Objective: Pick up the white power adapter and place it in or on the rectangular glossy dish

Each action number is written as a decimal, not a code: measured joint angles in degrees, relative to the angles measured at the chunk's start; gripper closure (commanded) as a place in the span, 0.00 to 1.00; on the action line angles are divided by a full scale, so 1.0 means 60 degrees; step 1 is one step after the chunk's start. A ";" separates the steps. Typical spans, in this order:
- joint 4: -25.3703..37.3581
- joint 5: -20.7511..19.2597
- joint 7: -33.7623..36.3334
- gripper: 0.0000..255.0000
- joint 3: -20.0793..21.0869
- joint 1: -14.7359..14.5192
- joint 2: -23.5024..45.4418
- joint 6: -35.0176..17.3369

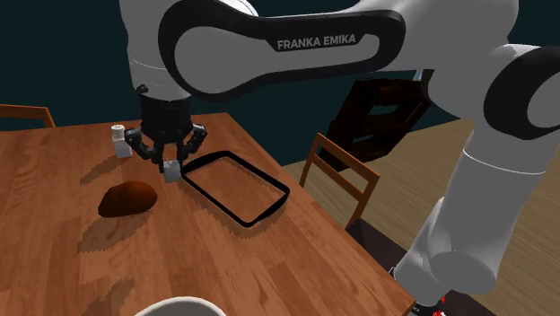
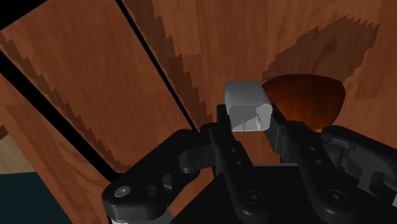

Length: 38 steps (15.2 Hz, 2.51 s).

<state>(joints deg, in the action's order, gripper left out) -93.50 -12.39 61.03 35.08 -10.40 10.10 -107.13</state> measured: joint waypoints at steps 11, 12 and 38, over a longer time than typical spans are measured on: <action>-0.2521 0.1722 -0.3035 1.00 -0.1170 0.1598 -0.2527 -0.0677; -0.2615 0.1777 -0.3258 1.00 -0.1286 0.1681 -0.2607 -0.0713; -0.4744 0.1930 -0.4186 0.00 -0.1811 0.2048 -0.2806 -0.2697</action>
<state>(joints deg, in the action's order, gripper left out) -121.96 -0.81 35.91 24.22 1.88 -6.74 -123.32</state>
